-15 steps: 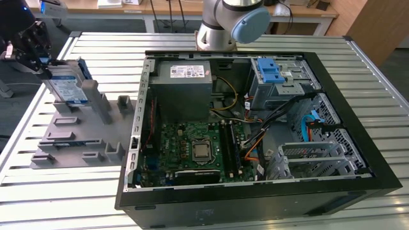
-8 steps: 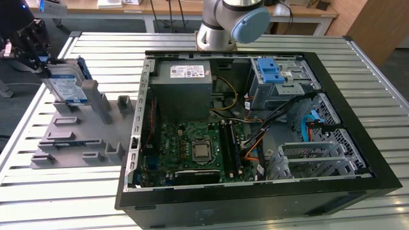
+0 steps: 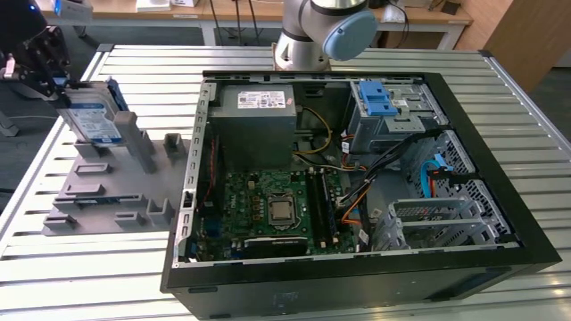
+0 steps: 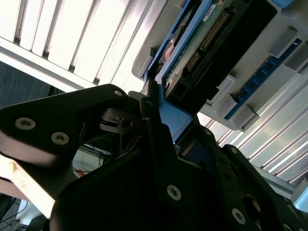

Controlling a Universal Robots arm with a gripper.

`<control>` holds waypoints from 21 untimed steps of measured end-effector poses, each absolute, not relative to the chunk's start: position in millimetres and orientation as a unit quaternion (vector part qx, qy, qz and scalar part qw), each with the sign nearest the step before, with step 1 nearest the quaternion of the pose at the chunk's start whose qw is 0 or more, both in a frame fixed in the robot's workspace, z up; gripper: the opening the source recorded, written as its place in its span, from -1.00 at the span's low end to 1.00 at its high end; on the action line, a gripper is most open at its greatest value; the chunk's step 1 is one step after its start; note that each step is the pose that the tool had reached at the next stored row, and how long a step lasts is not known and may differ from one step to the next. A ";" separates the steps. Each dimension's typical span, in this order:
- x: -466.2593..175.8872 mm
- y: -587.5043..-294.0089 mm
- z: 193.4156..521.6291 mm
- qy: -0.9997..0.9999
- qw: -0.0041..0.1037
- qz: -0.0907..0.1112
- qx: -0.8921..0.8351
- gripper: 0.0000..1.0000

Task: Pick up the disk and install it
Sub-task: 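Pick up the disk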

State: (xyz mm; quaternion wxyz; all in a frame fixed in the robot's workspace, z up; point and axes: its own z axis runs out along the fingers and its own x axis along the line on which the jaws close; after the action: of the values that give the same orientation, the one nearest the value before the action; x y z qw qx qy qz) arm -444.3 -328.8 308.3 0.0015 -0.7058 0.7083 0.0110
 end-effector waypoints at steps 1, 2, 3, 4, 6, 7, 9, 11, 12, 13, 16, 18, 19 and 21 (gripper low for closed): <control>-444.3 -328.8 308.9 0.708 0.002 0.011 -0.706 -0.27; -444.3 -328.8 309.9 0.708 0.002 0.011 -0.706 -0.27; -444.3 -328.8 310.9 0.708 0.002 0.011 -0.706 -0.27; -444.3 -328.8 311.6 0.708 0.002 0.011 -0.706 -0.27; -444.3 -328.8 313.0 0.708 0.002 0.011 -0.706 -0.27; -444.3 -328.8 313.8 0.708 0.002 0.011 -0.706 -0.27; -444.3 -328.8 315.3 0.708 0.002 0.011 -0.706 -0.27; -444.3 -328.8 315.7 0.708 0.002 0.011 -0.706 -0.27; -444.2 -328.8 315.8 0.708 0.002 0.011 -0.706 -0.27; -444.2 -328.8 315.8 0.708 0.002 0.011 -0.706 -0.27; -444.3 -328.8 316.2 0.708 0.002 0.011 -0.706 -0.27; -444.3 -328.8 316.5 0.708 0.002 0.011 -0.706 -0.27; -444.3 -328.8 316.7 0.708 0.002 0.011 -0.706 -0.27; -444.3 -328.8 317.2 0.708 0.002 0.011 -0.706 -0.27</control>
State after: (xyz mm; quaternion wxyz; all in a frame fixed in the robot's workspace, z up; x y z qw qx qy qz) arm -444.3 -328.8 317.2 0.0018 -0.7058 0.7083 0.0108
